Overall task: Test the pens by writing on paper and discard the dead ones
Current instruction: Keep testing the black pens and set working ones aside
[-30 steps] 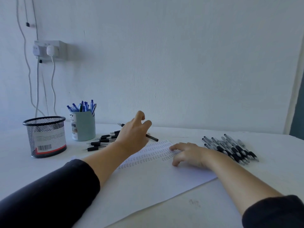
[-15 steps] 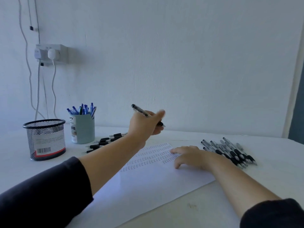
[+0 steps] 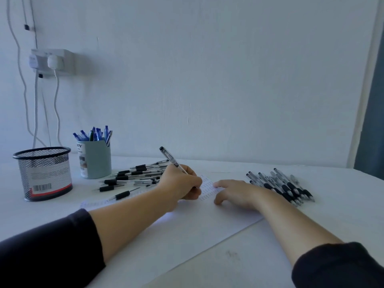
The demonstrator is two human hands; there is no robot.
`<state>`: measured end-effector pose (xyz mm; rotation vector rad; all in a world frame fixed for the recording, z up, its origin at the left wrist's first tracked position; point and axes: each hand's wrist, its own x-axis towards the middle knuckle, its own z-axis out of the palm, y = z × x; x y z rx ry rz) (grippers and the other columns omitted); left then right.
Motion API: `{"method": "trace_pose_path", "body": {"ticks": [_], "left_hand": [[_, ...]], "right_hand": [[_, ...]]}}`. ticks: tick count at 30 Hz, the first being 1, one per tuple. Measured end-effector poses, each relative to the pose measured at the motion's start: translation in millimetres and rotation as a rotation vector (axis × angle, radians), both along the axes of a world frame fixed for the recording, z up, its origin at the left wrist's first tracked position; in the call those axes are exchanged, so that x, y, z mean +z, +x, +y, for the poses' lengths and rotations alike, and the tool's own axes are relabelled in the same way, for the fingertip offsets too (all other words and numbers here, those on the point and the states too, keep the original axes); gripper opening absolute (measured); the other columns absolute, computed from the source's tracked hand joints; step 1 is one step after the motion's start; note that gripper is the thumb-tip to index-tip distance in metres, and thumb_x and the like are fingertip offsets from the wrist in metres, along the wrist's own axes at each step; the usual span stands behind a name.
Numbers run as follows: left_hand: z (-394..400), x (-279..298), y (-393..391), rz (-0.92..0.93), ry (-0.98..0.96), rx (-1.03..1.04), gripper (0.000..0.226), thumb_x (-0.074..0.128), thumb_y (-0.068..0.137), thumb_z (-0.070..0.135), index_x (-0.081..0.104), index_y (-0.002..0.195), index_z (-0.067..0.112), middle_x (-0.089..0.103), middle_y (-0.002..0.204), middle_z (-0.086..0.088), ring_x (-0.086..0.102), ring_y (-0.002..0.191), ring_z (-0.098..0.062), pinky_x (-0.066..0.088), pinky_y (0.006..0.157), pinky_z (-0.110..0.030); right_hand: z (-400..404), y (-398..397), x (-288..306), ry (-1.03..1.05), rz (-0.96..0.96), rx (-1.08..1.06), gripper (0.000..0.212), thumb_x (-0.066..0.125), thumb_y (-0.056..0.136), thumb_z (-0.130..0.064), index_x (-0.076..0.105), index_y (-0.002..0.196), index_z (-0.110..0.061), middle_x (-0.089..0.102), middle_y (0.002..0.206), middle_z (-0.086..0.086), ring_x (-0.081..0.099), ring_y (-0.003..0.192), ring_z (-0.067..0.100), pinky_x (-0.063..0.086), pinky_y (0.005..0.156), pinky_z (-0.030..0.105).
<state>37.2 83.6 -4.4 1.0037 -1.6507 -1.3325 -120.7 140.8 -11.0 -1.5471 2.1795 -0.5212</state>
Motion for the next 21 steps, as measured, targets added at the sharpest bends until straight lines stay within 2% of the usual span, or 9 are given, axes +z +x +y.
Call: {"method": "trace_pose_path", "body": {"ticks": [7, 21], "left_hand": [[7.6, -7.8, -0.5, -0.108, -0.125, 0.105, 0.012, 0.059, 0.070, -0.006, 0.055, 0.065, 0.005, 0.053, 0.043, -0.008, 0.047, 0.033, -0.014, 0.039, 0.038, -0.017], [5.0, -10.6, -2.2, -0.144, -0.163, 0.125, 0.007, 0.059, 0.069, -0.005, 0.058, 0.071, 0.002, 0.057, 0.046, -0.009, 0.052, 0.039, -0.018, 0.049, 0.049, -0.025]], "right_hand": [[0.0, -0.2, -1.3, -0.003, -0.002, -0.001, 0.060, 0.061, 0.079, -0.038, 0.042, 0.135, -0.046, 0.028, 0.153, 0.000, 0.028, 0.138, 0.022, 0.028, 0.110, 0.036], [2.4, 0.9, -1.0, -0.010, -0.004, -0.006, 0.062, 0.061, 0.080, -0.039, 0.041, 0.138, -0.044, 0.028, 0.154, 0.000, 0.029, 0.138, 0.022, 0.028, 0.110, 0.036]]}}
